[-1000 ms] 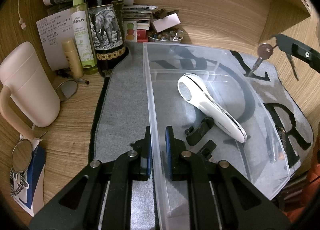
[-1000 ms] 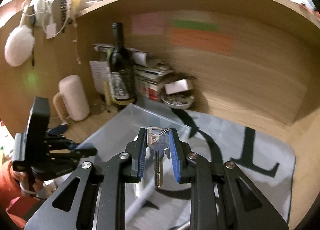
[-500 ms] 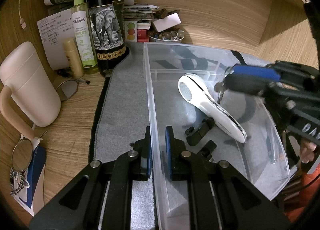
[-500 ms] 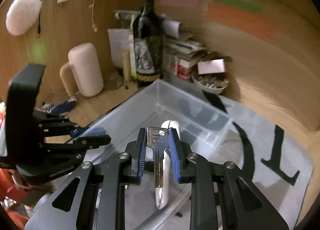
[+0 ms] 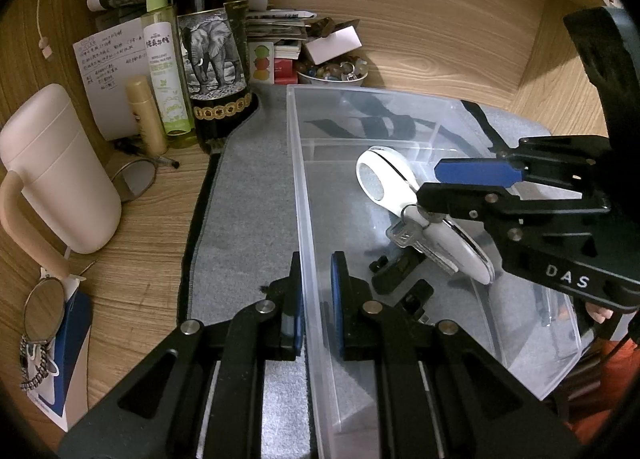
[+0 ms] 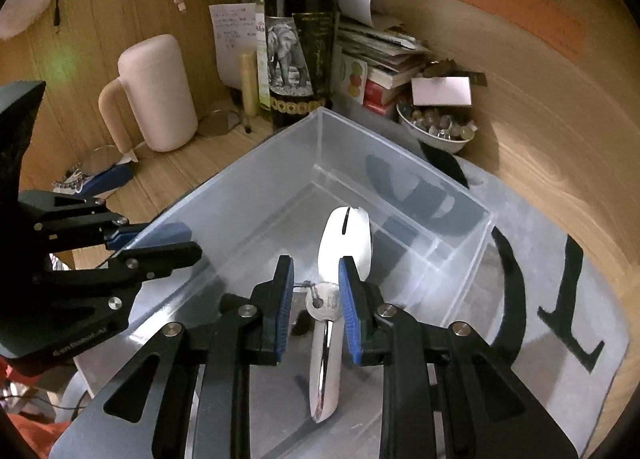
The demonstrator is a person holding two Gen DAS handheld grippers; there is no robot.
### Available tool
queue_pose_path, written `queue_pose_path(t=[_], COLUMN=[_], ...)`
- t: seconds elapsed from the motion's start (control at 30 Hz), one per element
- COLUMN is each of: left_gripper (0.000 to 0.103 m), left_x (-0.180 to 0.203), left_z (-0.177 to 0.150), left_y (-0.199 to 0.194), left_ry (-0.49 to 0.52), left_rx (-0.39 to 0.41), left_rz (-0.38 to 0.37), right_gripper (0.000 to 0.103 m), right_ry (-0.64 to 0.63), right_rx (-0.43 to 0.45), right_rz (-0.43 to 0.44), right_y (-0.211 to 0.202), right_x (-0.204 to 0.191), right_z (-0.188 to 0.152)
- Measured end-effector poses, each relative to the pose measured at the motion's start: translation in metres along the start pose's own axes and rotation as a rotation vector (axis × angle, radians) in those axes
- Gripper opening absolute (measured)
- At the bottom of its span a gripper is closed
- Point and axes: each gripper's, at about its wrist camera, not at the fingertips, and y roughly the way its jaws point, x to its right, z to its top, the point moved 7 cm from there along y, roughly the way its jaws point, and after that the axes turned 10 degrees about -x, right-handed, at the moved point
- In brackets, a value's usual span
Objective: Organize rigid objects
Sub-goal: 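Carry the keys into the box and open the right tool, then grasp the black round grinder with the right tool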
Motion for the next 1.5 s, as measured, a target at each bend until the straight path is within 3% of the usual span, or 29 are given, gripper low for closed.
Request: queue_pose_path(t=[0.1, 0.23, 0.37, 0.5, 0.67, 0.87, 1.37, 1.5], left_gripper=[0.011, 0.011, 0.011, 0.011, 0.011, 0.011, 0.011, 0.011], left_x=[0.000, 0.000, 0.000, 0.001, 0.000, 0.000, 0.000, 0.000], left_z=[0.000, 0.000, 0.000, 0.000, 0.000, 0.000, -0.001, -0.001], left_y=[0.000, 0.000, 0.000, 0.000, 0.000, 0.000, 0.003, 0.003], left_ry=[0.000, -0.001, -0.002, 0.000, -0.002, -0.001, 0.006, 0.006], left_rx=[-0.001, 0.001, 0.001, 0.000, 0.000, -0.001, -0.010, -0.011], left_rz=[-0.001, -0.002, -0.001, 0.001, 0.002, 0.003, 0.015, 0.015], right_gripper=[0.024, 0.036, 0.039, 0.051, 0.051, 0.051, 0.051, 0.043], right_ry=[-0.001, 0.007, 0.034, 0.072, 0.135, 0.214, 0.351, 0.359], right_rx=[0.007, 0.041, 0.086, 0.136, 0.161, 0.118, -0.045, -0.071], right_rz=[0.000, -0.017, -0.038, -0.084, -0.138, -0.177, -0.132, -0.121], right_y=[-0.002, -0.014, -0.035, -0.059, -0.082, -0.084, -0.045, -0.040], right_x=[-0.001, 0.003, 0.013, 0.030, 0.056, 0.081, 0.092, 0.093], right_z=[-0.001, -0.002, -0.005, -0.013, -0.033, -0.068, -0.154, -0.164])
